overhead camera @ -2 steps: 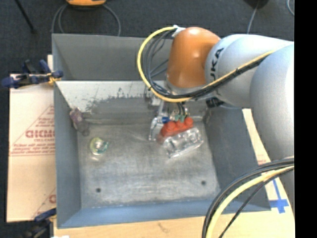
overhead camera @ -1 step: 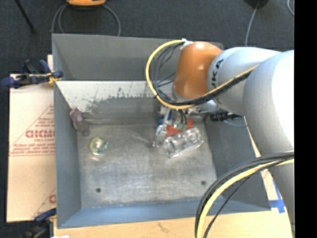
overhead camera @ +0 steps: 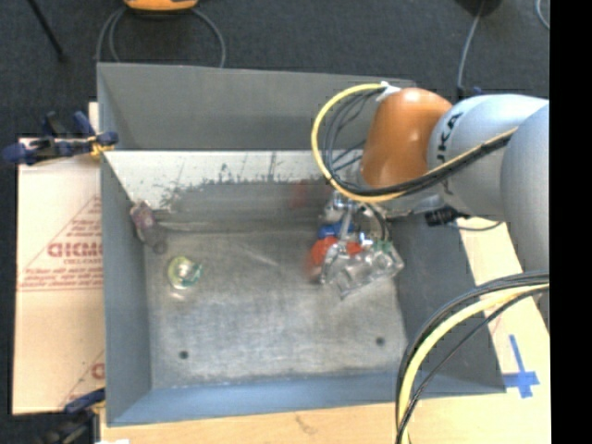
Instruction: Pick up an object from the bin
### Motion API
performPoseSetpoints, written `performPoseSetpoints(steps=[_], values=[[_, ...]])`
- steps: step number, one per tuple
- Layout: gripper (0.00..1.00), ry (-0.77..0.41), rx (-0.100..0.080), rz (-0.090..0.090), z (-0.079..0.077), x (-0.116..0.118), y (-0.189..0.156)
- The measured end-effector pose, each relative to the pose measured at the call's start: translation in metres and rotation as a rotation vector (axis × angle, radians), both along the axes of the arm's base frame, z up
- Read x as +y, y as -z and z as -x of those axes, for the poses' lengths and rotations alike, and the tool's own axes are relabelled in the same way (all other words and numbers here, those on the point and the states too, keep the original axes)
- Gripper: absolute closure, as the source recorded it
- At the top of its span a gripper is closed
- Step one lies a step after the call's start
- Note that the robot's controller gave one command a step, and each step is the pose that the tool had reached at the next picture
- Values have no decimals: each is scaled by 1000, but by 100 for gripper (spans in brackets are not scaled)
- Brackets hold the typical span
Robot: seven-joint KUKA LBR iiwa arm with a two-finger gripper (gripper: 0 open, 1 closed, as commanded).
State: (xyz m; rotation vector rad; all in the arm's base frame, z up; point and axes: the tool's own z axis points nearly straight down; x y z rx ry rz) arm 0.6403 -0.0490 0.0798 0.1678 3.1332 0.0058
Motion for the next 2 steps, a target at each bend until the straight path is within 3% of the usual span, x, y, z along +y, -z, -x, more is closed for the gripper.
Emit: performPoseSetpoints(steps=[1, 2], values=[[100, 0, -7, 1, -2, 0, -3], [100, -315, -9, 9, -1, -44, -186]])
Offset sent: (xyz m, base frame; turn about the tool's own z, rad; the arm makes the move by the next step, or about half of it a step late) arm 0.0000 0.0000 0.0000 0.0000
